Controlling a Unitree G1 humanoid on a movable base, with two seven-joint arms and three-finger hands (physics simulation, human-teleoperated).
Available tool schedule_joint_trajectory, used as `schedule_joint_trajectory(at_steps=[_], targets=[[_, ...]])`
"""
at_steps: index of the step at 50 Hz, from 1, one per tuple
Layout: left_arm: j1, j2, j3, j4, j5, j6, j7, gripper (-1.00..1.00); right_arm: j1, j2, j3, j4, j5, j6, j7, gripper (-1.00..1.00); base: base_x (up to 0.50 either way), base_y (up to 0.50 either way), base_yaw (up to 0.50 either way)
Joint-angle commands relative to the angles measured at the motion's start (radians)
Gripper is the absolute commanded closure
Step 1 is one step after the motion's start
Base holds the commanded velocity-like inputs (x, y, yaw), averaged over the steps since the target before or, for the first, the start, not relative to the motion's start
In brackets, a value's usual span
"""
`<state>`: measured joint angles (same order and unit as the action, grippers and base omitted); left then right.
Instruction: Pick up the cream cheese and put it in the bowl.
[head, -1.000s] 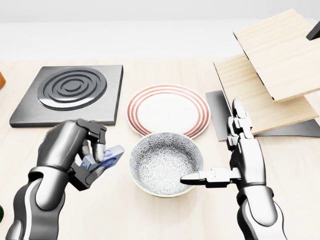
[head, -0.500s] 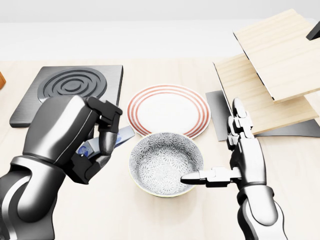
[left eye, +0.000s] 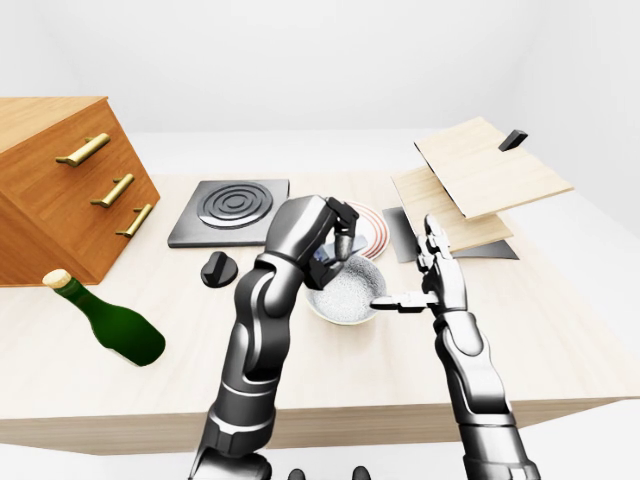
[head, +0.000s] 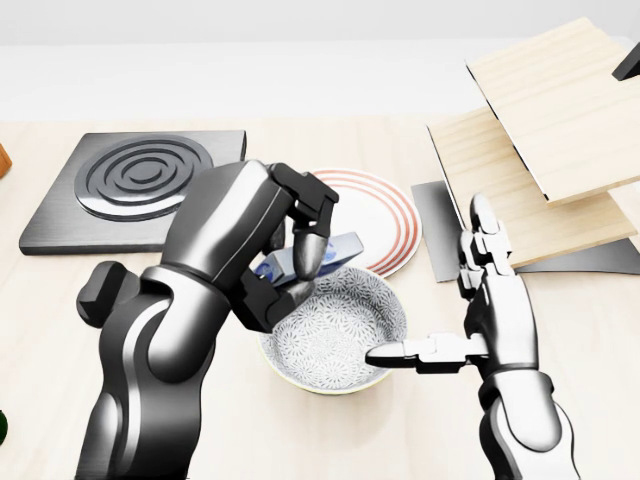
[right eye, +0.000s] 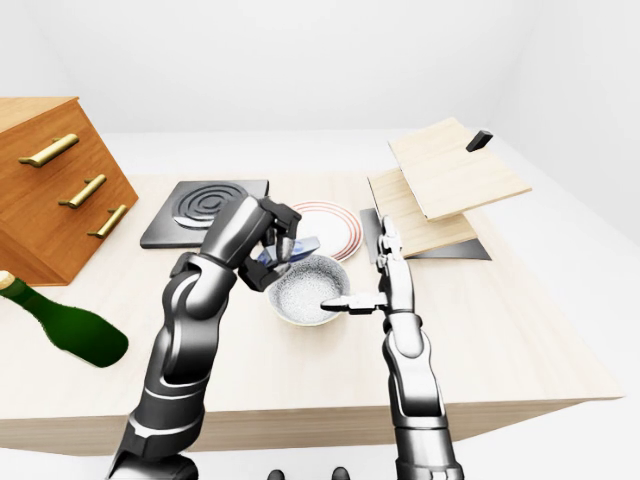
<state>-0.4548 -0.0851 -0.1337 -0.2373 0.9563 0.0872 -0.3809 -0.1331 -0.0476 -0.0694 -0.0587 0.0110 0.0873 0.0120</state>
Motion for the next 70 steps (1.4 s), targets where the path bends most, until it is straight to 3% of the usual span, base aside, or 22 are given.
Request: schedule_joint_trajectory(at_steps=[1,28,35,49,70], targets=[[-0.049,-0.032,-0.028,0.167,-0.138,0.0,0.138,1.0,-0.007,-0.005,-0.008,-0.012,0.009,0.0,0.0,-1.0,0.0,0.0,0.0],[-0.072,-0.033,-0.014,0.484,-0.228,0.0,0.291,1.0,-0.003,-0.006,-0.009,-0.025,0.013,0.0,0.002,-1.0,0.0,0.0,0.0],[-0.073,-0.035,-0.022,0.518,-0.23,0.0,0.301,1.0,-0.005,-0.006,-0.011,-0.021,0.016,0.0,0.002,-1.0,0.0,0.0,0.0],[-0.172,-0.02,0.013,0.736,-0.295,0.0,0.376,1.0,-0.004,-0.004,-0.007,-0.014,0.012,0.0,0.003,-1.0,0.0,0.0,0.0],[-0.137,-0.041,-0.014,0.652,-0.248,0.0,0.354,1.0,-0.001,-0.003,-0.005,-0.02,0.013,0.0,0.004,-1.0,0.0,0.0,0.0]])
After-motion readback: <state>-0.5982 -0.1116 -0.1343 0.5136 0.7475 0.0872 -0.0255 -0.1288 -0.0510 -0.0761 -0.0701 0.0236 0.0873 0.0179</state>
